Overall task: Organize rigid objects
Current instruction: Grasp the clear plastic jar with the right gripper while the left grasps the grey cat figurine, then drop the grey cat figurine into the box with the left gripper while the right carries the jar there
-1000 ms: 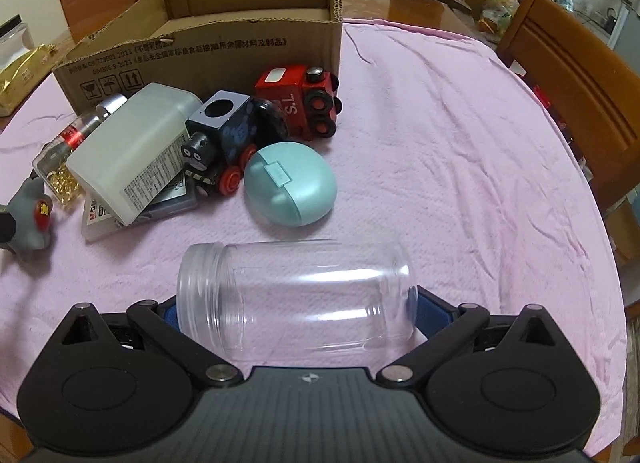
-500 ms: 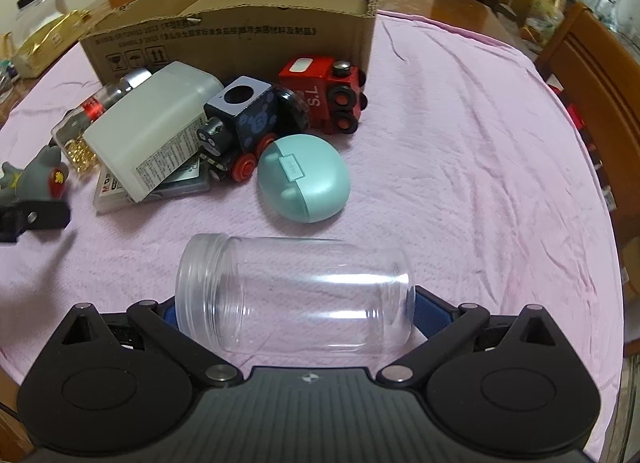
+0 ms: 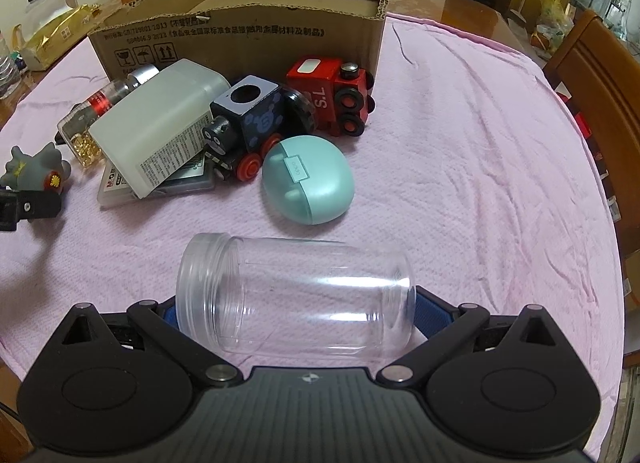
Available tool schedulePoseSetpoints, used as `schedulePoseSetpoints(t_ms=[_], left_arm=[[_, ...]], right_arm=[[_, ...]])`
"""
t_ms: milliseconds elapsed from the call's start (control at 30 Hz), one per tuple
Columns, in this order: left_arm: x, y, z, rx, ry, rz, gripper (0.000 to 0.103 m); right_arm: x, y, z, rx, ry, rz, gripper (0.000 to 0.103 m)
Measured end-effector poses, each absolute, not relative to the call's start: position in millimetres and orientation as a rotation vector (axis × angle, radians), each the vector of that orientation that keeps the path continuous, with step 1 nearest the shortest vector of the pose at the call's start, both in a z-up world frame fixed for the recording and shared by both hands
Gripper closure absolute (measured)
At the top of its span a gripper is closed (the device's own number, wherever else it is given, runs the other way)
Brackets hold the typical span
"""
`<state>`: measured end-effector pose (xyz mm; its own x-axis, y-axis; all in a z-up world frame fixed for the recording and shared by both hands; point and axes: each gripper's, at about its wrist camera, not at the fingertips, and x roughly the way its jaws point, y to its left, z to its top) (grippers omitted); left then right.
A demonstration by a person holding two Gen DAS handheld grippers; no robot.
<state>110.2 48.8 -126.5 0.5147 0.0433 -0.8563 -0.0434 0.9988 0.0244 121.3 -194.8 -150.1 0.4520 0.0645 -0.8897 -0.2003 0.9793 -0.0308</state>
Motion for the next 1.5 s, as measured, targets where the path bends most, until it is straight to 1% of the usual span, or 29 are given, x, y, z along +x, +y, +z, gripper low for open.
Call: schedulePoseSetpoints(t_ms=[133, 167, 233, 333, 433, 500, 533, 567, 600, 667, 933, 1267, 1500], left_arm=[[114, 40, -124, 0.062, 1.018, 0.02, 0.004], [115, 38, -124, 0.065, 1.022, 0.011, 0.008], [117, 37, -123, 0.065, 1.029, -0.006, 0.011], [120, 36, -124, 0.065, 1.036, -0.026, 0.012], [124, 36, -125, 0.056, 1.049, -0.043, 0.018], [126, 38, -126, 0.044, 1.06, -0.051, 0.025], [127, 39, -126, 0.036, 1.068, -0.057, 0.028], [128, 41, -126, 0.031, 1.07, -0.056, 0.03], [128, 42, -126, 0.028, 1.067, -0.059, 0.031], [129, 43, -126, 0.035, 1.067, -0.071, 0.031], [132, 53, -114, 0.053, 1.085, -0.134, 0.032], [130, 52, -53, 0.168, 1.063, -0.278, 0.032], [159, 39, -12, 0.205, 0.996, -0.339, 0.032]], right_arm=[[126, -194, -148, -0.132, 1.124, 0.155, 0.0], [126, -193, -147, -0.128, 1.13, 0.152, 0.0], [125, -192, -143, -0.113, 1.129, 0.144, 0.0], [123, -189, -135, -0.1, 1.112, 0.134, 0.0], [124, -184, -130, -0.108, 1.099, 0.117, 0.0], [126, -182, -128, -0.115, 1.092, 0.106, 0.0], [127, -181, -128, -0.119, 1.094, 0.108, 0.001], [128, -180, -128, -0.125, 1.1, 0.109, 0.005], [129, -179, -128, -0.134, 1.102, 0.103, 0.006], [130, -179, -128, -0.148, 1.104, 0.093, 0.009], [131, -181, -117, -0.138, 1.112, 0.151, 0.009], [135, -180, -70, -0.217, 1.037, 0.296, 0.009], [151, -172, -36, -0.266, 0.955, 0.388, 0.009]])
